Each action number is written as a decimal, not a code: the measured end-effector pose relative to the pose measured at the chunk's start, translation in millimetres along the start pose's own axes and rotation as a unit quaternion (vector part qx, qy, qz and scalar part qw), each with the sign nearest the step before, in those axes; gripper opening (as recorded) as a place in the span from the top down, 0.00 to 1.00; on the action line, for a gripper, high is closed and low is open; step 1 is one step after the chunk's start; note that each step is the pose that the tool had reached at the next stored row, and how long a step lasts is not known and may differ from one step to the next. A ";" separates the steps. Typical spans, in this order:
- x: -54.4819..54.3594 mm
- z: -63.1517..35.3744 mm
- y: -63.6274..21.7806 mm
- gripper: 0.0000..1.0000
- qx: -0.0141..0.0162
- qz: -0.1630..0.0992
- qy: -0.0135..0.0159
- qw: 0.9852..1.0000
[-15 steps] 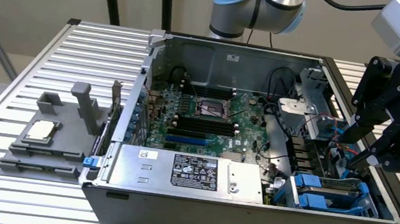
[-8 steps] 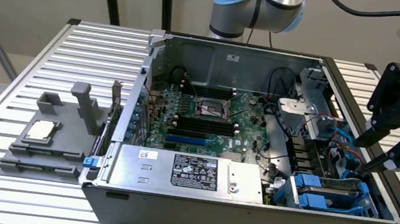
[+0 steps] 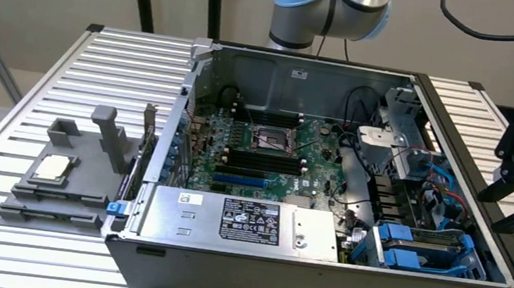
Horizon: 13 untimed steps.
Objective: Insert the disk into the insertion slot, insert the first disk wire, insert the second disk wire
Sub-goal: 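Insert the first disk wire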
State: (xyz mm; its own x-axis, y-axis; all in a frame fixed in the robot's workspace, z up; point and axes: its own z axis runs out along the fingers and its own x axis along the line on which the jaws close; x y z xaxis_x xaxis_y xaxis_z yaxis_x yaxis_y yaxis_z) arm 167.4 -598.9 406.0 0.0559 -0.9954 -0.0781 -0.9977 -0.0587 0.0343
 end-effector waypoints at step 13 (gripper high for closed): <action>1.1 23.7 -3.4 0.60 -0.001 -0.014 0.001 1.000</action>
State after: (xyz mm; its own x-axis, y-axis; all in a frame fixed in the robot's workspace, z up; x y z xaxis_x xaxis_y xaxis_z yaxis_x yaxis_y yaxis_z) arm 169.9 -598.0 382.2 0.0834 -0.9935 -0.0777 -0.9957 -0.0863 0.0342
